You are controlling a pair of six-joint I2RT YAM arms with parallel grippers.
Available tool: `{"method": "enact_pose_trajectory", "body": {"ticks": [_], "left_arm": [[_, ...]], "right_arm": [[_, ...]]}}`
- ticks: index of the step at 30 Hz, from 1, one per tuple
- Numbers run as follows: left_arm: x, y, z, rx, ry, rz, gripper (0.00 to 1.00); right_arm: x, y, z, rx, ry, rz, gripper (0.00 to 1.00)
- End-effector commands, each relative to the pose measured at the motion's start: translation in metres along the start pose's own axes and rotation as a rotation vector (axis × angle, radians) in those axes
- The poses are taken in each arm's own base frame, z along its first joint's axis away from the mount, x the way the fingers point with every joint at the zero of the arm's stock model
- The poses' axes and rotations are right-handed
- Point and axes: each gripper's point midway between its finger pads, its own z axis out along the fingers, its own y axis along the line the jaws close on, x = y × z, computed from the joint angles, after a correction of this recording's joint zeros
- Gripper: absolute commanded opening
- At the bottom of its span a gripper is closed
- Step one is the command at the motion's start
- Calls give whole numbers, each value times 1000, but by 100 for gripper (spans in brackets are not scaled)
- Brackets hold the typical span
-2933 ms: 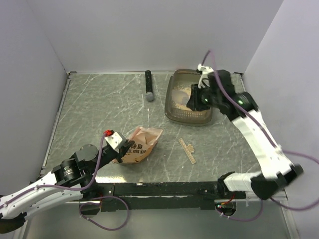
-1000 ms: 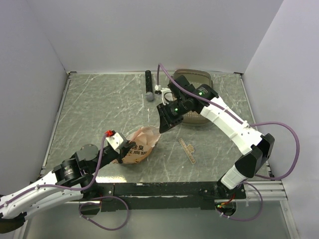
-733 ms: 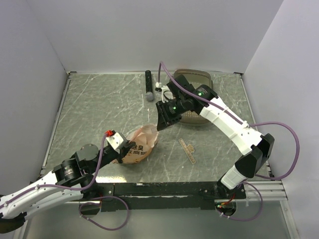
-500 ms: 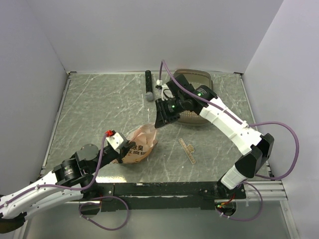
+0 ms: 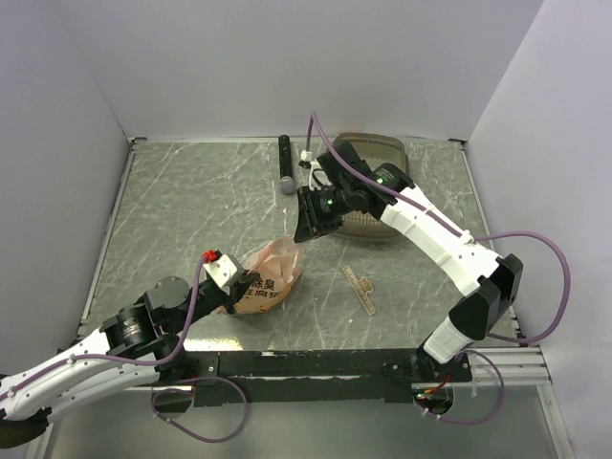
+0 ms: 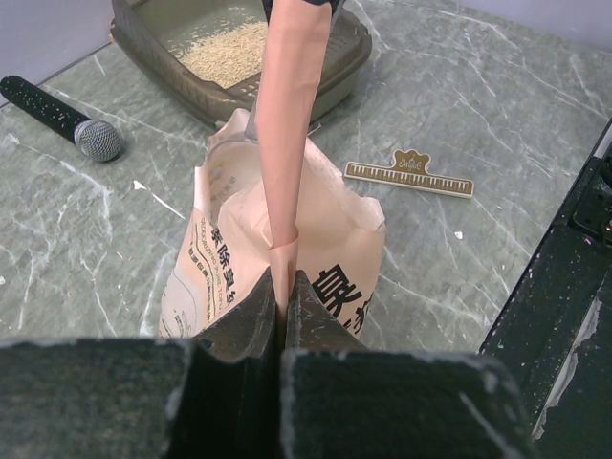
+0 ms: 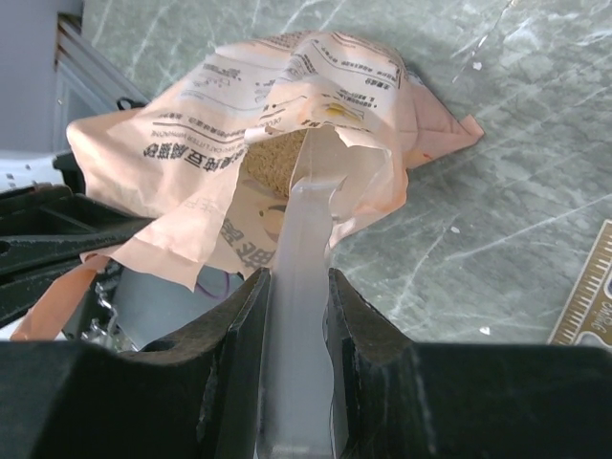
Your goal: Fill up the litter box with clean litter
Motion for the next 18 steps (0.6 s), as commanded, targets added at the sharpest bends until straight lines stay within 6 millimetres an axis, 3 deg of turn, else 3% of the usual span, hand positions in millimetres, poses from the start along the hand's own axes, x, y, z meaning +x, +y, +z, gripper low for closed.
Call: {"method": "enact_pose_trajectory", "body": {"ticks": [1, 5, 10, 13, 18], "left_arm": [[-31, -9, -4, 48, -97, -31, 1], [-29, -10, -3, 57, -91, -28, 1], [-30, -12, -3, 68, -94, -27, 1], [-30, -13, -3, 75, -96, -25, 1], [-30, -16, -3, 91, -97, -25, 1]], "right_arm": [[-33, 1, -12, 19, -78, -98, 0], [-24, 12, -31, -20, -24, -145, 0], [-10, 18, -36, -64, 54, -185, 0], [-2, 15, -26, -84, 88, -169, 0], [16, 11, 7, -151, 169, -122, 0]]}}
